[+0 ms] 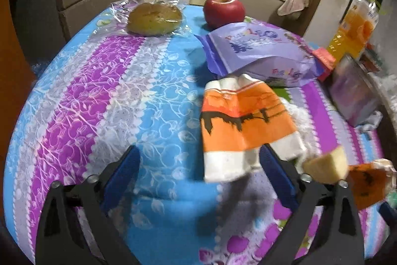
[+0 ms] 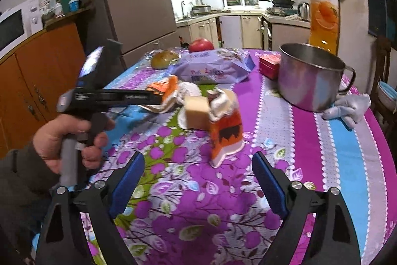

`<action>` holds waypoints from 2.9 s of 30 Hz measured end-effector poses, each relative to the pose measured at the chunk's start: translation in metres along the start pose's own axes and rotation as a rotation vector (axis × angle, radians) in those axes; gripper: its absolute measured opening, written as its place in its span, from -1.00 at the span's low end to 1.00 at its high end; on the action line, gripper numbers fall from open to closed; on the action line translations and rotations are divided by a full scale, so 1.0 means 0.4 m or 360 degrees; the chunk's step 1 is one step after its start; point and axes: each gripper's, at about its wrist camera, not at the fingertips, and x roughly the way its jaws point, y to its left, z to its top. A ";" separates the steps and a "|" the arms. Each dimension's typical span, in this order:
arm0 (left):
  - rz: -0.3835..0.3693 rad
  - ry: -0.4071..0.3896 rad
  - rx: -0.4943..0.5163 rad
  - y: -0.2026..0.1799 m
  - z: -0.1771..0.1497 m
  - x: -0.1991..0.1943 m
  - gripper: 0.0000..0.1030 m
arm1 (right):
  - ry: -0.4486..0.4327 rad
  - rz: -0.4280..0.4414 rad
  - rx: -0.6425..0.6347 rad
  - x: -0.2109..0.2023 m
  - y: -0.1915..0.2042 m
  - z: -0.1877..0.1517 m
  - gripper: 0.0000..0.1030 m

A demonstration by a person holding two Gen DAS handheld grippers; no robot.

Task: Collect trash
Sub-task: 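Grasp the yellow sponge with the right gripper while the left grasps the orange wrapper, then carry the sponge and orange wrapper over the green bin with both tools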

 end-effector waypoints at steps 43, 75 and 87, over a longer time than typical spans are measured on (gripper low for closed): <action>-0.0120 -0.0190 -0.0084 0.026 -0.041 -0.140 -0.80 | -0.0042 -0.0091 -0.0061 0.066 0.032 0.087 -0.21; -0.0337 -0.0700 0.0324 -0.413 -0.338 -0.587 -0.82 | -0.0397 -0.0477 0.0044 -0.500 -0.078 -0.089 -0.22; -0.0475 -0.0722 0.0482 -0.611 -0.392 -0.631 -0.82 | -0.0431 -0.0694 0.0157 -0.707 -0.204 -0.173 -0.22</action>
